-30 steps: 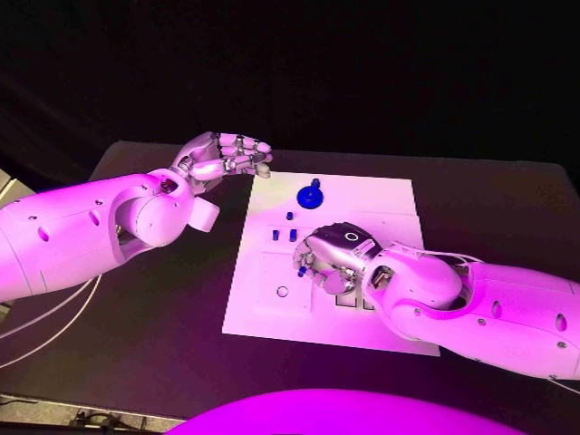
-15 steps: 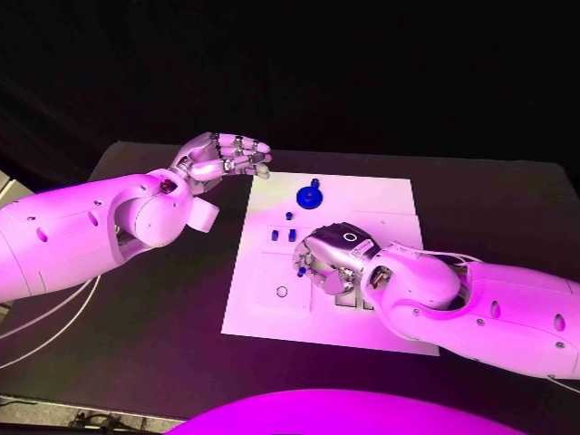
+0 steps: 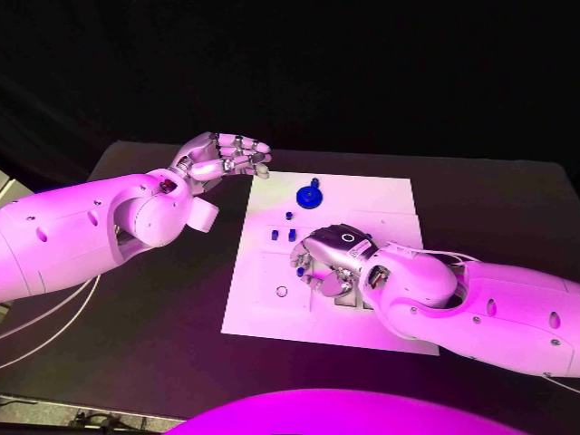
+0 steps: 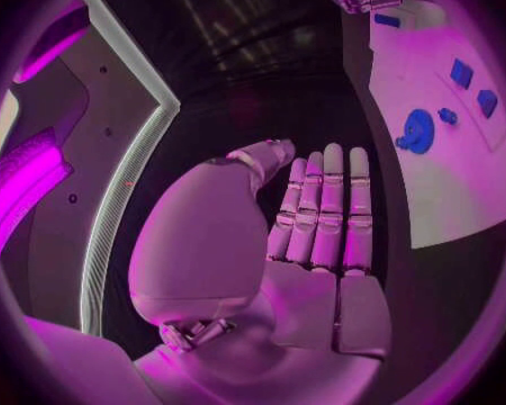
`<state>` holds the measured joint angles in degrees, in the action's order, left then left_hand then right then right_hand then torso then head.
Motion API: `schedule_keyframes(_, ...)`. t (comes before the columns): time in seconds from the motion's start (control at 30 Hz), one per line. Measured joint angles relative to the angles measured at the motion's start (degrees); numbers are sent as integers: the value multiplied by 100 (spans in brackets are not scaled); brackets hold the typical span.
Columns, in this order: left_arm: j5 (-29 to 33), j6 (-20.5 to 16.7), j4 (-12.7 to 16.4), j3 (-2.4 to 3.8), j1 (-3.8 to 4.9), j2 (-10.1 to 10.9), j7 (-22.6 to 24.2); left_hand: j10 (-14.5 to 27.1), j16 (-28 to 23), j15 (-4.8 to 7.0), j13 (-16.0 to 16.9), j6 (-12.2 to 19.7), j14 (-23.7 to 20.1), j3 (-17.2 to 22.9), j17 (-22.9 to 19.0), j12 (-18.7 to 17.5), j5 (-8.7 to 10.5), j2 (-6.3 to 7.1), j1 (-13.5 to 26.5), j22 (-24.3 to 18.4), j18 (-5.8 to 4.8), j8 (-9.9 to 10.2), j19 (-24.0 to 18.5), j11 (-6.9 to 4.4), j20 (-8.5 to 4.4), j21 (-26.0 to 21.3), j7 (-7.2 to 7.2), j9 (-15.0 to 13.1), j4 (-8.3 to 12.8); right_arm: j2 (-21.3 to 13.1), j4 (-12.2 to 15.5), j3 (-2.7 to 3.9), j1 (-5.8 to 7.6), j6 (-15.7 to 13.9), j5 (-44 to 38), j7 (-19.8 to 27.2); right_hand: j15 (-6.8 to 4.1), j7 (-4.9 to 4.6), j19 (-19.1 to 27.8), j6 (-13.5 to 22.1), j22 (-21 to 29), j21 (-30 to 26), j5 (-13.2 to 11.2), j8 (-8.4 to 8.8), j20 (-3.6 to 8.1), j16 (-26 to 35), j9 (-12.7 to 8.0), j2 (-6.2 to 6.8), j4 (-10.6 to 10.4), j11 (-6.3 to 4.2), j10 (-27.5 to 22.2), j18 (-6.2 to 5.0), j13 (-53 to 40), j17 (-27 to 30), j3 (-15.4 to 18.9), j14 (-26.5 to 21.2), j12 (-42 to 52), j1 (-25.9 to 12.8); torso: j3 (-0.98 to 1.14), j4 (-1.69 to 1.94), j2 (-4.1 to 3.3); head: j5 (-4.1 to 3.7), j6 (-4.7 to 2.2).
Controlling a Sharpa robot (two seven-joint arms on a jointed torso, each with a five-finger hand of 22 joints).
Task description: Assemble the parts on the task board
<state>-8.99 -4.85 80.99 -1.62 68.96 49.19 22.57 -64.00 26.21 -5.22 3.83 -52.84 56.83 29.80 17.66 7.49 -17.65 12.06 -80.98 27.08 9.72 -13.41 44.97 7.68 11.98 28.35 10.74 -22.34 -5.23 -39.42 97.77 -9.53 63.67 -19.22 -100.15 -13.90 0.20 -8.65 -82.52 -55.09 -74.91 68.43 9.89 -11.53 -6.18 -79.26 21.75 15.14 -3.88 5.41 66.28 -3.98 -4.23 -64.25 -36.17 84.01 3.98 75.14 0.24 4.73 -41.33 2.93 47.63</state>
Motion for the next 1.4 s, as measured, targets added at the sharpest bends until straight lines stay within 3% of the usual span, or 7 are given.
schedule_keyframes(0.57, 0, 6, 0, 0, 0, 12, -23, 21, -33, 0, 0, 0, 0, 0, 10, 0, 0, 0, 0, -7, 0, 24, 0, 22, 0, 0, 0, 0, 0, -461, 358, 4, 4, -199, 111, -25, 0, -11, 48, 42, 1, -222, 0, 46, -29, 54, -15, 1, 24, 34, -294, 0, 43, 127, 165, 0, -23, 1, 4, -1, 7, -39, -69)
schedule_keyframes(0.8, 0, 8, 0, -1, 0, 27, -29, 21, -32, 0, 0, 0, 0, 0, 10, 0, 0, 0, 0, -7, 0, 24, 0, 21, 0, 0, 0, 0, 0, -1091, 715, 107, 344, -202, 479, -60, 0, -18, 48, 74, 1, -196, 0, 110, -29, 54, -40, 32, -36, 17, -355, 1, 31, 64, 411, 0, 69, -30, -3, -3, 9, -148, -160)
schedule_keyframes(0.93, 0, 10, 0, -1, -1, 29, -29, 22, -32, 0, 0, 0, 0, 0, 9, 0, 0, 0, 0, -7, -1, 23, 0, 21, 0, 0, 0, 0, 0, -1397, 722, 153, 583, -111, 752, -93, 1, 46, 48, 155, -4, -211, 2, 230, -29, -14, -91, -32, -149, 18, -584, 1, 17, -8, 1256, -1, 228, 38, -4, -9, 9, -207, -205)
schedule_keyframes(0.97, 0, 11, 0, -1, -1, 29, -30, 22, -32, 0, 0, 0, 0, 0, 10, 0, 0, 0, 0, -7, 0, 24, 0, 21, 0, 0, 0, 0, 0, -1450, 701, 163, 633, -82, 807, -97, 32, 82, 48, 192, -4, -269, 34, 285, -29, -36, -116, -163, -252, 33, -706, 1, 11, -30, 1833, -7, 316, 241, -5, -10, 10, -216, -216)
schedule_keyframes(1.1, 0, 13, -1, -1, -1, 28, -30, 22, -32, -21, 0, 0, 21, 0, 22, -35, 0, 0, 0, -16, 0, 24, -1, 21, 0, -28, 0, 0, 0, -1585, 525, 176, 756, 76, 967, -107, 94, 178, 92, 362, -4, -527, 98, 455, -73, -28, -187, -383, -1034, 90, -1128, -9, 15, 86, 3483, -8, 608, 1057, -7, -17, 12, -253, -258)
schedule_keyframes(1.2, 0, 16, -3, -1, -1, 26, -30, 21, -32, -21, 0, 0, 21, 0, 22, -35, 0, 0, 0, -16, 0, 23, 0, 21, 0, -28, 0, 0, 0, -1604, 435, 175, 782, 204, 1015, -108, 103, 245, 119, 445, -4, -693, 98, 512, -101, 9, -205, -299, -1277, 122, -1284, -88, 28, 197, 3833, 0, 659, 1255, -4, -16, 9, -271, -279)
schedule_keyframes(1.4, 0, 22, -12, -1, -1, 30, -31, 21, -57, -21, 5, 0, 21, 0, 24, -35, 0, 0, 0, -16, 0, 23, -1, 21, 0, -28, 0, 0, 0, -1597, 301, 162, 794, 415, 1014, -106, 103, 273, 119, 472, -4, -731, 98, 512, -101, 9, -205, -293, -1302, 136, -1357, -89, 28, 217, 3989, 1, 711, 1326, 3, -8, 4, -296, -293)
